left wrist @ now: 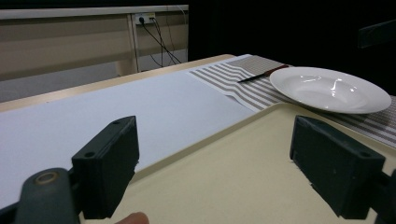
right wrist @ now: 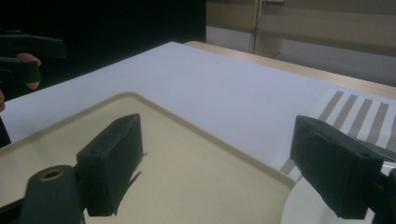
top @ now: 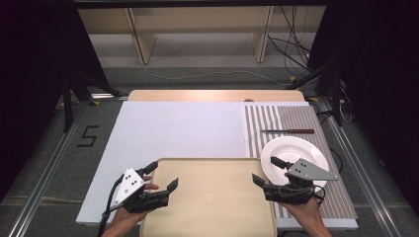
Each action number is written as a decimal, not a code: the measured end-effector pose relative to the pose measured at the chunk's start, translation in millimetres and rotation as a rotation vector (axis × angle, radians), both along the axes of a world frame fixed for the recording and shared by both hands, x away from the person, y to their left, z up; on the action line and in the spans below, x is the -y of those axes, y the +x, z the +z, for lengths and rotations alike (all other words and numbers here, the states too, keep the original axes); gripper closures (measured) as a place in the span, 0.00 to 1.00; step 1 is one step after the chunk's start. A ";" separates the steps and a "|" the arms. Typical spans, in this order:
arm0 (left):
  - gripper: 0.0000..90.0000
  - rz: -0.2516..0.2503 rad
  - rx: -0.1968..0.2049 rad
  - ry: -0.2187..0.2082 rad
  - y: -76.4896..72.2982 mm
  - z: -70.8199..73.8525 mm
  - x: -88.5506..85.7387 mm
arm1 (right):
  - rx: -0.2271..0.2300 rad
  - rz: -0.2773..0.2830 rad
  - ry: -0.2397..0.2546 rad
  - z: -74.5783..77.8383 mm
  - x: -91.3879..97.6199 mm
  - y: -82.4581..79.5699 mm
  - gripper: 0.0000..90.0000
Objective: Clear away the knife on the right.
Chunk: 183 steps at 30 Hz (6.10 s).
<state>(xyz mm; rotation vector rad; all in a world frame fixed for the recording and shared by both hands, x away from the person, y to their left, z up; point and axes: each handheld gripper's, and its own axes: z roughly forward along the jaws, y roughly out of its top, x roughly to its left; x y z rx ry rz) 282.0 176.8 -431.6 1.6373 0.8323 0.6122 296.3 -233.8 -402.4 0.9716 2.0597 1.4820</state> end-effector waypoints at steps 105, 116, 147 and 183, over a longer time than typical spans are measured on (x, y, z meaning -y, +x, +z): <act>0.17 0.003 -0.002 0.003 0.9 -1.2 0.4 | -0.024 -0.345 -0.200 -27.0 80.9 95.6 0.23; 0.17 0.005 -0.005 0.002 1.4 -1.6 0.2 | -0.029 -0.350 -0.197 -24.9 84.5 104.9 0.23; 0.17 0.009 -0.013 -0.002 3.0 -2.2 -0.2 | -0.118 -0.375 -0.301 -14.0 100.6 164.0 0.26; 0.17 0.006 -0.020 -0.006 4.1 -2.8 1.6 | -0.519 -0.317 -0.564 -44.1 114.2 250.1 0.32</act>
